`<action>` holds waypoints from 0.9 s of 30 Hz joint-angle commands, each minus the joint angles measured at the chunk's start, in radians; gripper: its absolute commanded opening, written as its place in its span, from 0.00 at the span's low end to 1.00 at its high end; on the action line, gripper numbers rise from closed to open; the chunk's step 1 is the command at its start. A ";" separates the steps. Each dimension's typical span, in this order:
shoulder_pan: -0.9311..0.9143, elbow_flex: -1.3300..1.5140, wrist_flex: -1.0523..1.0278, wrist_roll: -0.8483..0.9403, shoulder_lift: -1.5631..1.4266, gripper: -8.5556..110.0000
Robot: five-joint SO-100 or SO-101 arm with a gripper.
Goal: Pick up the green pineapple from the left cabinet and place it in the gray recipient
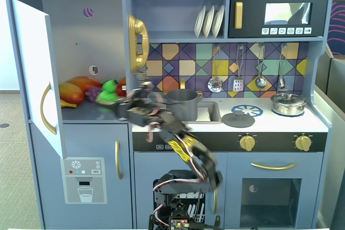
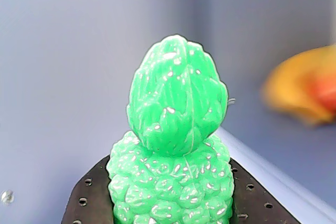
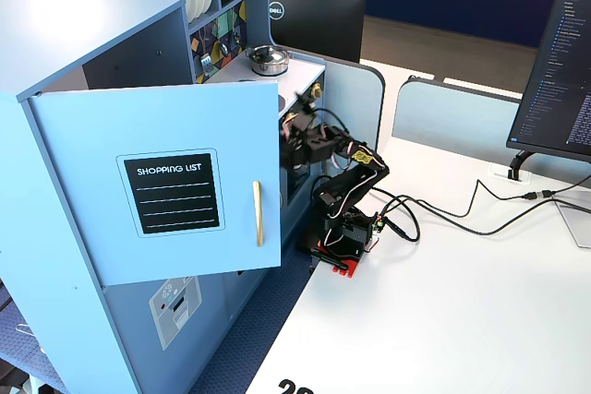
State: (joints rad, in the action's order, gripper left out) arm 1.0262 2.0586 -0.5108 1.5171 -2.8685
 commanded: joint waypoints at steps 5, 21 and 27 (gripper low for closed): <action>-0.491 -0.092 0.014 -0.040 -0.126 0.07; -0.937 -0.362 0.170 0.080 0.499 0.07; -1.019 -0.515 0.190 0.086 0.741 0.07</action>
State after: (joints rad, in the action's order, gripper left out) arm 0.0552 1.6782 -0.3559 1.5861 -2.2304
